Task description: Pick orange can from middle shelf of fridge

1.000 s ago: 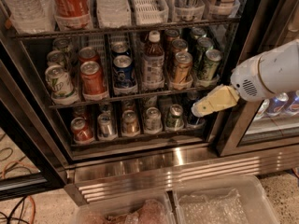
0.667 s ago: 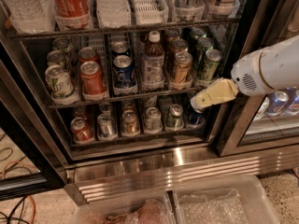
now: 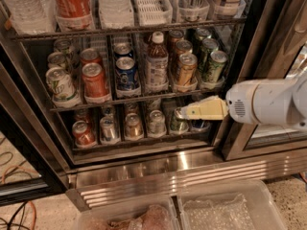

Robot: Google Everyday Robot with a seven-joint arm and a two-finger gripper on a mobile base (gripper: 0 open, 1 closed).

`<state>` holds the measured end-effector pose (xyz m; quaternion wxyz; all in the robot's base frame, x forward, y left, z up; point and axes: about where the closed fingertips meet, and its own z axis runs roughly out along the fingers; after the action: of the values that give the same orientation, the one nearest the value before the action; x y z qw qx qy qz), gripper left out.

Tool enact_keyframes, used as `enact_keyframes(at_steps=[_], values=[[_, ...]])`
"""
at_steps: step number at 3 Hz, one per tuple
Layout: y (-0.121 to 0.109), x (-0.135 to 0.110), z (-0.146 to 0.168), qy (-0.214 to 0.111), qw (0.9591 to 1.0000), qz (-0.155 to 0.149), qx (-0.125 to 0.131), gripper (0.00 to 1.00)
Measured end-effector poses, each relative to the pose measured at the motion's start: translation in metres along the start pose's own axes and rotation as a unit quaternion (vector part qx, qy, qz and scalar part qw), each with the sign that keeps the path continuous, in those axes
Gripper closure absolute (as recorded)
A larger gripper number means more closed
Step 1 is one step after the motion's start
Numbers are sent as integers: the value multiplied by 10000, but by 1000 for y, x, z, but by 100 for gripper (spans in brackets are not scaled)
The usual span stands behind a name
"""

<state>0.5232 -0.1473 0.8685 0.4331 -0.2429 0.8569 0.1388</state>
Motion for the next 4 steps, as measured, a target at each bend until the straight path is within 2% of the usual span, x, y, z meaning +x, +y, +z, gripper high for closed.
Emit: enact_keyframes(at_steps=[1,3,4], values=[[1,-12,1,-331,9992,211,124,0],[4,-15,6,-410,9987,285,104,0],[11,-13,28,-500,9977,395,222,0]])
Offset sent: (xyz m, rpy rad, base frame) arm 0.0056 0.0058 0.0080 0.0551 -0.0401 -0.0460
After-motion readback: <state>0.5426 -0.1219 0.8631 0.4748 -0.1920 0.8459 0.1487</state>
